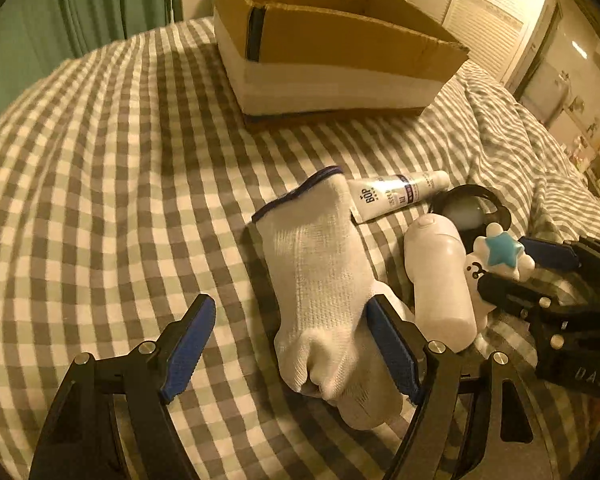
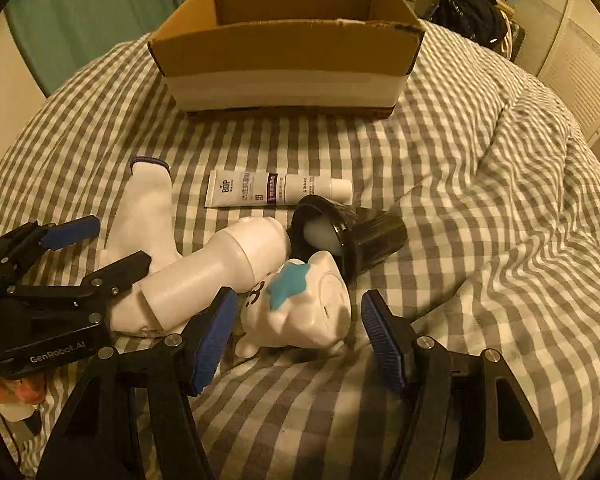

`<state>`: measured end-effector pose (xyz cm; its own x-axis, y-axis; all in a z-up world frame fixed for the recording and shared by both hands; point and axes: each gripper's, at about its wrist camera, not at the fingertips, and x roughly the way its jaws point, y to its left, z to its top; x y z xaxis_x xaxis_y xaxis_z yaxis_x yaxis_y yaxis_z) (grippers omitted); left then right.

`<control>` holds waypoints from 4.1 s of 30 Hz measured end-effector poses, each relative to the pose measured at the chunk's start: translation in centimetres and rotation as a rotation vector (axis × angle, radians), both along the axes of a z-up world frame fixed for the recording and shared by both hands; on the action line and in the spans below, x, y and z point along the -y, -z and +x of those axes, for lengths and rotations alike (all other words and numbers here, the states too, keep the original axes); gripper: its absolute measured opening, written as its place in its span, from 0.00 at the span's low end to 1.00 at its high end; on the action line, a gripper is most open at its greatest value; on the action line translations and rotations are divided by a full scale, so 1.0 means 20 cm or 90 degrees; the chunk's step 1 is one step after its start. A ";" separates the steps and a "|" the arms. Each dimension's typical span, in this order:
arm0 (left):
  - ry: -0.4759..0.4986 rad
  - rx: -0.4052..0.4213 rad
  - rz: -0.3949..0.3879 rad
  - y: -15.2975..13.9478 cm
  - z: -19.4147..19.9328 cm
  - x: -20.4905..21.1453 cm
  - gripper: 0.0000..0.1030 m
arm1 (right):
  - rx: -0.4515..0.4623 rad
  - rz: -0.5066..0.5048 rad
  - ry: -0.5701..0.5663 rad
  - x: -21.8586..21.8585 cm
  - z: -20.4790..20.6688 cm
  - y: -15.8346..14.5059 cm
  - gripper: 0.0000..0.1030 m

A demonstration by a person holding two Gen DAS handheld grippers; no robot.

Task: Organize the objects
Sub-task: 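Grasp the white sock with the left tool while the right tool grasps the star toy, then carry the sock and star toy into the box and release both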

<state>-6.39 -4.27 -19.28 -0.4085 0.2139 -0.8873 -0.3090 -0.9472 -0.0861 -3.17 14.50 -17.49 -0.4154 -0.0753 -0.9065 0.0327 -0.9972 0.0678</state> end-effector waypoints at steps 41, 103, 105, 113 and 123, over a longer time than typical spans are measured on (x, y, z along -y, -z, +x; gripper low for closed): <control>-0.031 -0.071 0.076 -0.31 0.24 0.06 0.30 | -0.151 0.036 0.000 0.02 0.16 -0.23 0.61; 0.017 -0.197 0.103 -0.55 -0.85 -0.15 0.75 | -0.321 -0.056 0.110 -0.21 -1.02 -0.54 0.77; 0.010 -0.198 0.109 -0.57 -0.83 -0.13 0.76 | -0.331 -0.061 0.117 -0.24 -0.97 -0.58 0.77; 0.000 -0.234 0.102 -0.73 -0.62 -0.13 0.76 | -0.328 -0.060 0.143 -0.30 -0.63 -0.76 0.77; 0.015 -0.237 0.054 -0.76 -0.32 -0.22 0.77 | -0.293 0.007 0.146 -0.32 -0.26 -0.88 0.77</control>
